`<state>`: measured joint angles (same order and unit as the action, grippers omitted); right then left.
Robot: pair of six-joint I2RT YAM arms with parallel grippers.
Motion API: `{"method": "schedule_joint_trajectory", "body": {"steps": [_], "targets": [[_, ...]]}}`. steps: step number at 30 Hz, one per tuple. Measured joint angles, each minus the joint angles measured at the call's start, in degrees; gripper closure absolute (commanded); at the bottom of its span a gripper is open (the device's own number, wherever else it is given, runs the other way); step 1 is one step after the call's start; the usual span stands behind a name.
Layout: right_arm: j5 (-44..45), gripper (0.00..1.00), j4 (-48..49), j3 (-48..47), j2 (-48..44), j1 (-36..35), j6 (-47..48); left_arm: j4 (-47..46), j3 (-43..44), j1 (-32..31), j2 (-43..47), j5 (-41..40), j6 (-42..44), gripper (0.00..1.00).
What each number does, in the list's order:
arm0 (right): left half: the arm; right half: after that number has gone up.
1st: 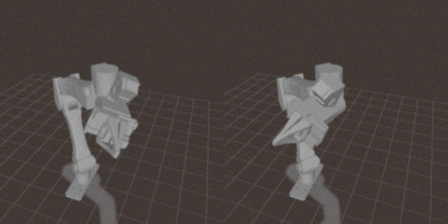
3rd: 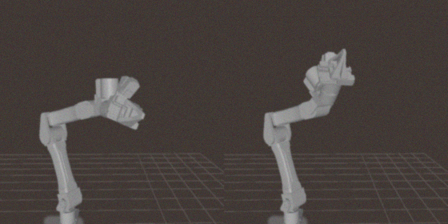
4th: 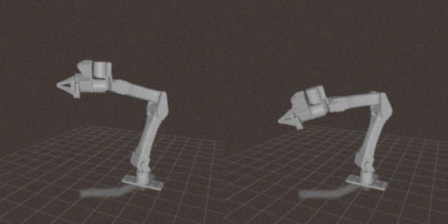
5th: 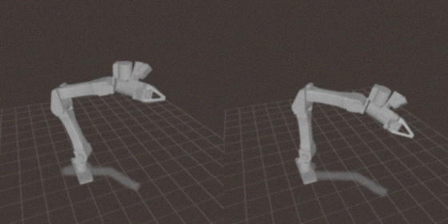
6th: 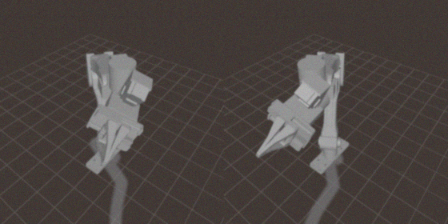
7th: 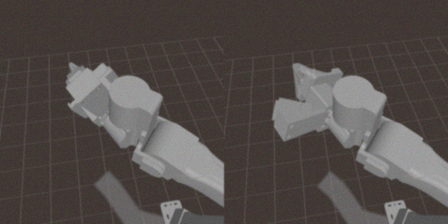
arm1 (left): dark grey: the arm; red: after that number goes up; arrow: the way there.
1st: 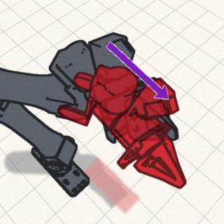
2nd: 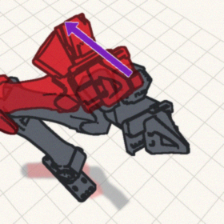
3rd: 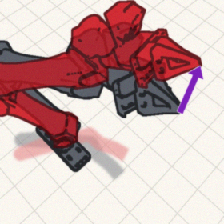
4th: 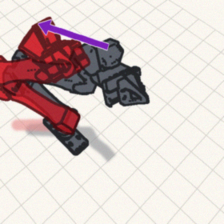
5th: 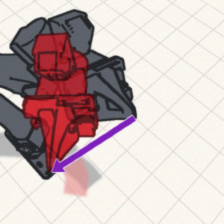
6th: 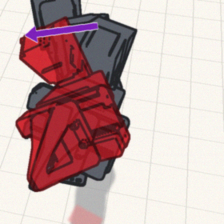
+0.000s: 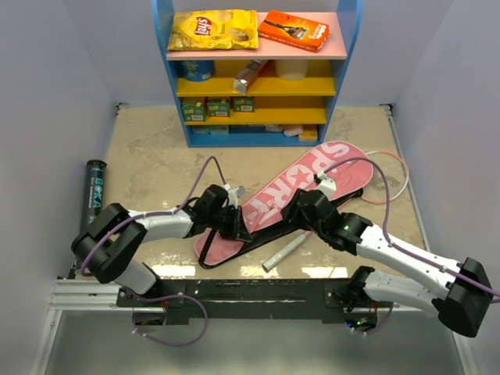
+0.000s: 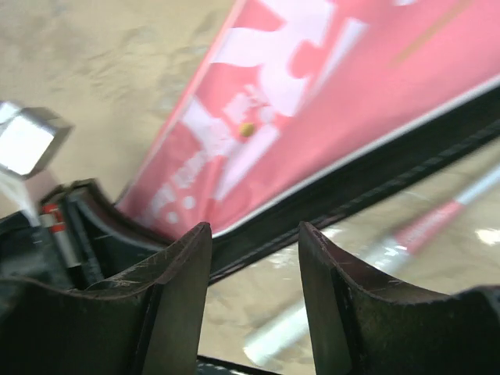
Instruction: Pack up the badminton gear
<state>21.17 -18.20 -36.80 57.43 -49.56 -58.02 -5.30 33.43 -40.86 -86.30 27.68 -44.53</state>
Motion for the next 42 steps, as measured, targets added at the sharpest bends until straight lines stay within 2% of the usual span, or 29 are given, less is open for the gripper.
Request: {"method": "schedule_joint_trajectory", "body": {"steps": [6, 11, 15, 24, 30, 37, 39, 40, 42], "targets": [[5.1, 0.48, -15.8, -1.8, -0.4, 2.9, -2.1, -4.9, -1.4, 3.0, -3.7, 3.5, -0.1, 1.0], [6.2, 0.48, -21.3, -1.0, -0.4, 9.0, -3.1, -10.0, -3.7, 5.0, -4.3, 6.5, -0.8, 1.0], [5.9, 0.49, -21.3, -0.2, 1.9, 13.7, -2.8, -10.7, -4.3, 5.6, -3.5, 7.1, -0.9, 1.0], [4.1, 0.5, -16.7, -0.2, 10.5, 22.0, -1.3, -0.1, -0.5, 6.3, 7.4, 4.2, 0.6, 1.0], [3.1, 0.55, -12.3, -0.2, 15.4, 26.4, 0.2, 3.1, 2.0, 6.7, 11.2, 3.4, 1.0, 1.0], [1.9, 0.71, -8.2, 1.3, 18.6, 26.7, 0.7, 5.0, 2.2, 7.5, 11.3, 3.7, 1.3, 1.0], [2.0, 0.96, -7.3, 1.6, 18.6, 26.8, 0.7, 5.3, 2.5, 7.6, 11.3, 3.9, 1.4, 1.0], [2.1, 1.0, -6.7, 1.7, 18.6, 26.8, 0.7, 5.5, 2.7, 7.7, 11.2, 4.0, 1.7, 1.0], [2.2, 1.0, -5.7, 2.0, 18.7, 26.8, 0.0, 5.6, 2.9, 7.9, 11.2, 4.2, 1.8, 1.0]]}}
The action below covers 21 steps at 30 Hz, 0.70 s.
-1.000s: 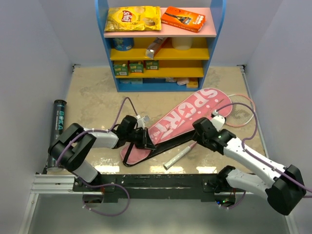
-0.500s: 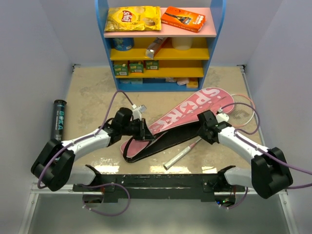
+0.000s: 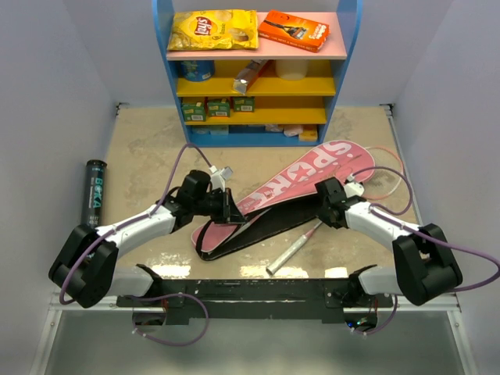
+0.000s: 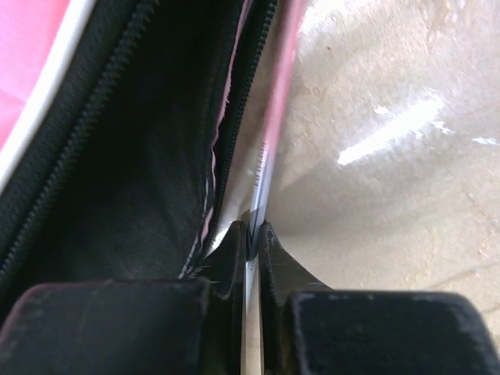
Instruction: Pack up the badminton gear
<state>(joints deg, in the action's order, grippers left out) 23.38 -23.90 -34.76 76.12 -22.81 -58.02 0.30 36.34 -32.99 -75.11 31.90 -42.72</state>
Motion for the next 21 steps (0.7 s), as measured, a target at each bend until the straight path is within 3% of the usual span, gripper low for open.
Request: {"method": "schedule_joint_trajectory", "body": {"steps": [7, 14, 21], "targets": [[0.3, 1.0, 0.3, 1.1, -1.9, 0.1, -0.5, 0.3, 0.2, 0.5, 0.0, 0.6, 0.4, 1.0], [3.0, 1.0, -10.2, 0.5, -13.4, 0.1, -0.9, 0.8, 1.0, 0.7, 0.0, 1.2, 0.5, 1.0], [7.0, 1.0, -21.3, -8.7, -19.8, 0.1, -1.6, 1.4, 1.0, 0.7, 2.5, 1.1, 0.5, 1.0]]}}
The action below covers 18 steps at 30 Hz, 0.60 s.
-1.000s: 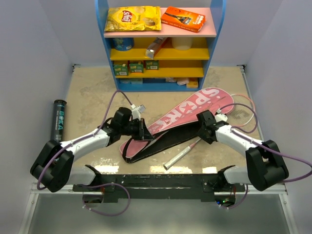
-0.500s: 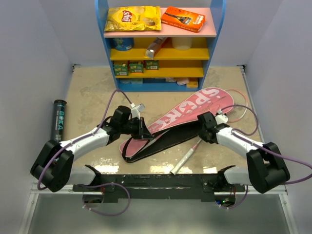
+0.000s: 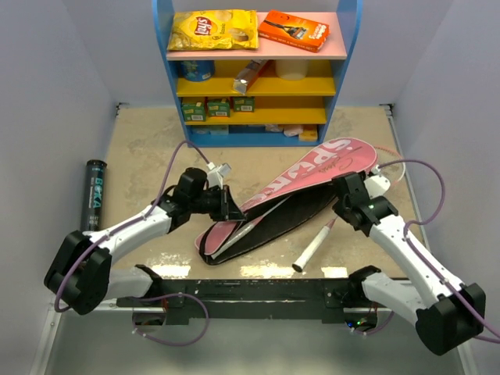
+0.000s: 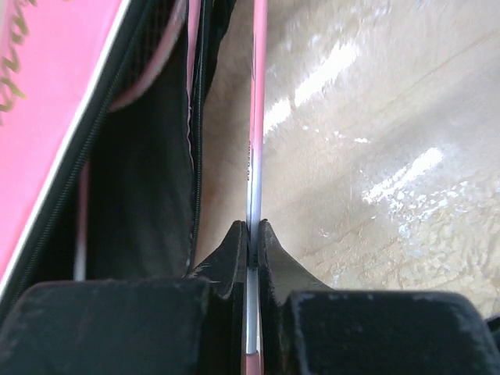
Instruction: Pack up the badminton gear
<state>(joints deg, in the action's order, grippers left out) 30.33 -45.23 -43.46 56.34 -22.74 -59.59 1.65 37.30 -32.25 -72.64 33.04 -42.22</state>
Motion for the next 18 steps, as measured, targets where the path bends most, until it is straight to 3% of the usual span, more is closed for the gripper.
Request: {"method": "schedule_joint_trajectory", "body": {"steps": [11, 18], "targets": [[7.1, 1.0, -12.6, -13.3, -3.2, 0.0, -0.2, 4.5, -1.0, 0.7, 7.6, -1.0, 1.3, 1.0], [8.8, 1.0, -15.3, -21.6, -3.1, 0.0, 2.3, 11.1, -1.6, 2.2, 15.3, -5.7, 1.6, 1.0]]}}
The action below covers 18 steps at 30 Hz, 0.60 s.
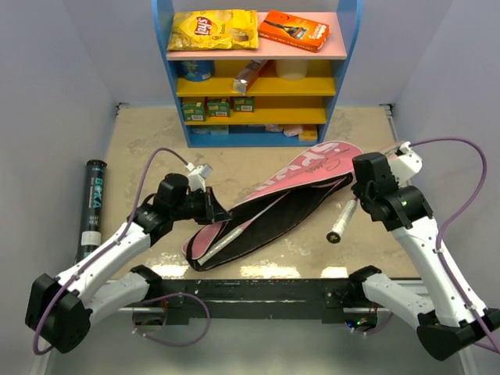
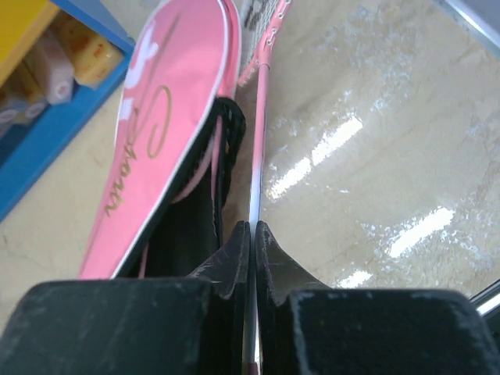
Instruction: Pack up the badminton gear
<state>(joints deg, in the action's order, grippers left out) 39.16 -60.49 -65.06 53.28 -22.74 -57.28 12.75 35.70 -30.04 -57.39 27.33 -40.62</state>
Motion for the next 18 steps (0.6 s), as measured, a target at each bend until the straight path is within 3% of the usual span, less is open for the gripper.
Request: {"method": "schedule_joint_trajectory", "body": {"steps": [12, 18], "targets": [[3.6, 1.0, 0.2, -12.0, 4.5, 0.0, 7.8, 10.0, -0.1, 0.5, 11.7, -7.7, -0.2, 1.0], [3.0, 0.98, 2.3, -10.8, 4.5, 0.0, 10.0, 10.7, -1.0, 0.5, 11.9, -7.9, -1.0, 1.0]]}}
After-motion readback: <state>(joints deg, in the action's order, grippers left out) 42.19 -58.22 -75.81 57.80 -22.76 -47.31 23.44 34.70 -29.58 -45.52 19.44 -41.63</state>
